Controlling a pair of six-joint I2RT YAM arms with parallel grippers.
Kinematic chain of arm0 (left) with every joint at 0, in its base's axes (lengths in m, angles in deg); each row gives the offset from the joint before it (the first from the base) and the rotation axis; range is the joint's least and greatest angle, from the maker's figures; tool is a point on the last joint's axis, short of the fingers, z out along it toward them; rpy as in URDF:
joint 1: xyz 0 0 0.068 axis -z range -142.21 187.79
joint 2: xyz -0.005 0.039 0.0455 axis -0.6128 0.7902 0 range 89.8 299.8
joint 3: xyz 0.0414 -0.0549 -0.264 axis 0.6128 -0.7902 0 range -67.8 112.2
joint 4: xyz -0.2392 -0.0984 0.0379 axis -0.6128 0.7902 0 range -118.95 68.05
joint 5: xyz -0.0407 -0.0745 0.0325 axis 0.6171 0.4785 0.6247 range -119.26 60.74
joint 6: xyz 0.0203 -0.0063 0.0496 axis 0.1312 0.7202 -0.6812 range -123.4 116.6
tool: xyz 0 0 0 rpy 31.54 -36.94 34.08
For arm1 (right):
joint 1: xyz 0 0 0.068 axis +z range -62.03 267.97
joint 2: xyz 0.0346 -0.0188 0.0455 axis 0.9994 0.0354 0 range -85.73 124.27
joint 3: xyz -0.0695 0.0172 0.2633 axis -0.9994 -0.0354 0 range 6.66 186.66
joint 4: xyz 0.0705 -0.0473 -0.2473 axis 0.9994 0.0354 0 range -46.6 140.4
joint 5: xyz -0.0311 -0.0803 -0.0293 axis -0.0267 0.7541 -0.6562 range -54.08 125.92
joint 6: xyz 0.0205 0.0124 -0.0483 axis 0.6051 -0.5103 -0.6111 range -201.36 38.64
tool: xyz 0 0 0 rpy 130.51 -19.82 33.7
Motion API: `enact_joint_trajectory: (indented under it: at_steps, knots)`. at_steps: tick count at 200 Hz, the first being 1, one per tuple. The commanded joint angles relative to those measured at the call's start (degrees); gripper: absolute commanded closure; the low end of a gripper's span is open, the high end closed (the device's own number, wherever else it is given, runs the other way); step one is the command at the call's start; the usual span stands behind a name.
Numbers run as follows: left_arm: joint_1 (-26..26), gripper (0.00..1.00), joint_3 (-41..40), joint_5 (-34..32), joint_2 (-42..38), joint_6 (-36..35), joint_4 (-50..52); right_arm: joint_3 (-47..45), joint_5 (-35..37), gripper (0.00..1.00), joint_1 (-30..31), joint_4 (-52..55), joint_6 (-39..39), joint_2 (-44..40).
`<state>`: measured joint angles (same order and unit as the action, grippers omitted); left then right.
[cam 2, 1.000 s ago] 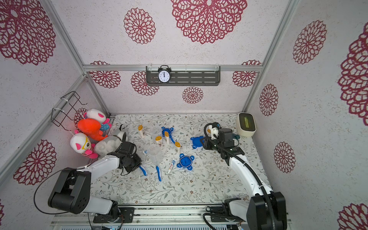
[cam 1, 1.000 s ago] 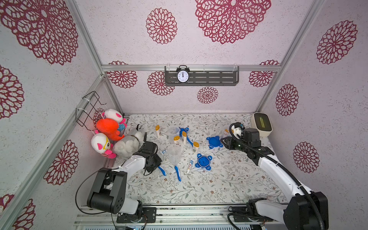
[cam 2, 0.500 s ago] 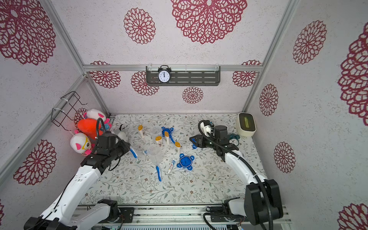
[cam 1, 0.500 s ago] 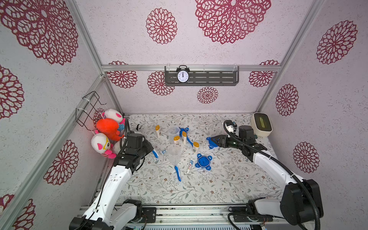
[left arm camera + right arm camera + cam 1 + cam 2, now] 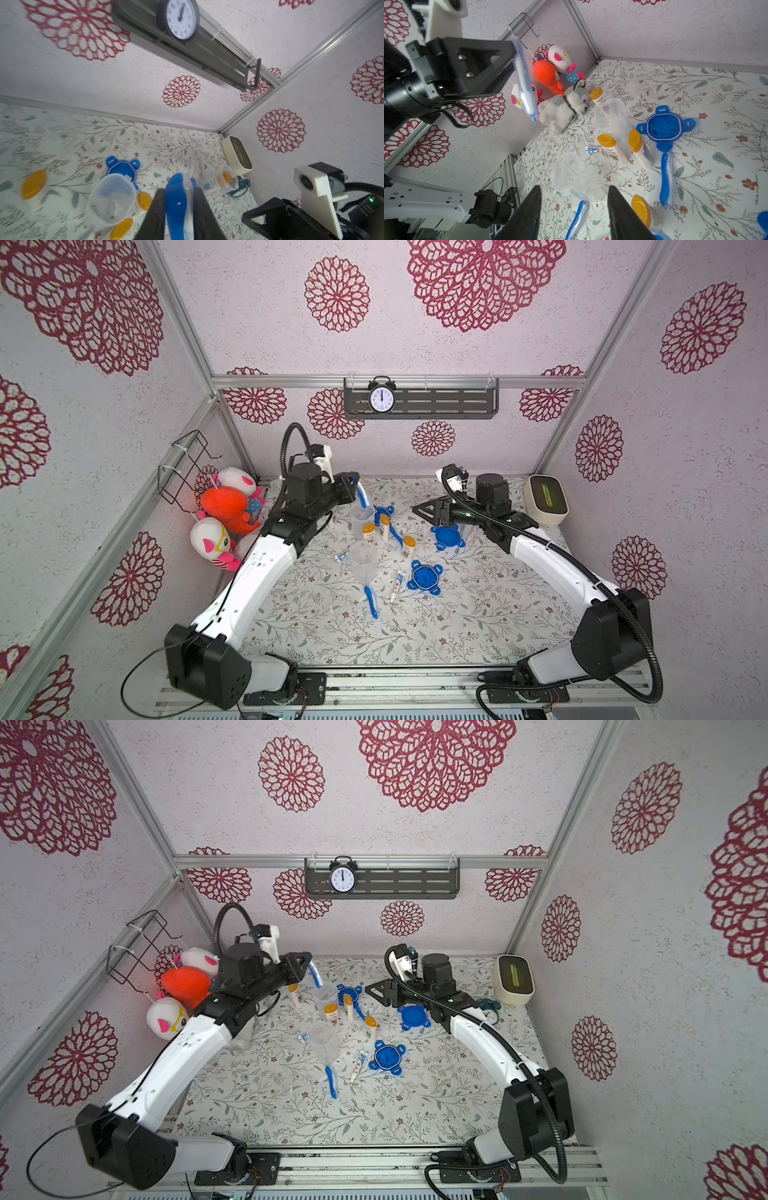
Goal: Pack away toiletry kits
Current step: Place the toiletry item into the container.
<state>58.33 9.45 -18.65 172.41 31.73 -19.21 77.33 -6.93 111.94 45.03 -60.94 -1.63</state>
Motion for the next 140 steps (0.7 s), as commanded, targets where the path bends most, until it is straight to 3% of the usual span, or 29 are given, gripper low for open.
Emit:
enact_joint_trajectory:
  at_steps: [1,73,140]
  knots:
    - [1.6,0.92,5.0,6.5,4.8,-1.5,-4.0,2.3,0.2,0.47,0.5,0.4,-0.7,-1.2]
    - [6.9,0.92,12.4,12.8,13.9,0.4,-6.3,4.2,13.6,0.49,0.7,3.0,0.3,-1.9]
    - [10.2,0.92,12.8,13.2,15.3,-0.6,-6.4,5.7,10.7,0.55,0.7,0.5,2.8,-0.9]
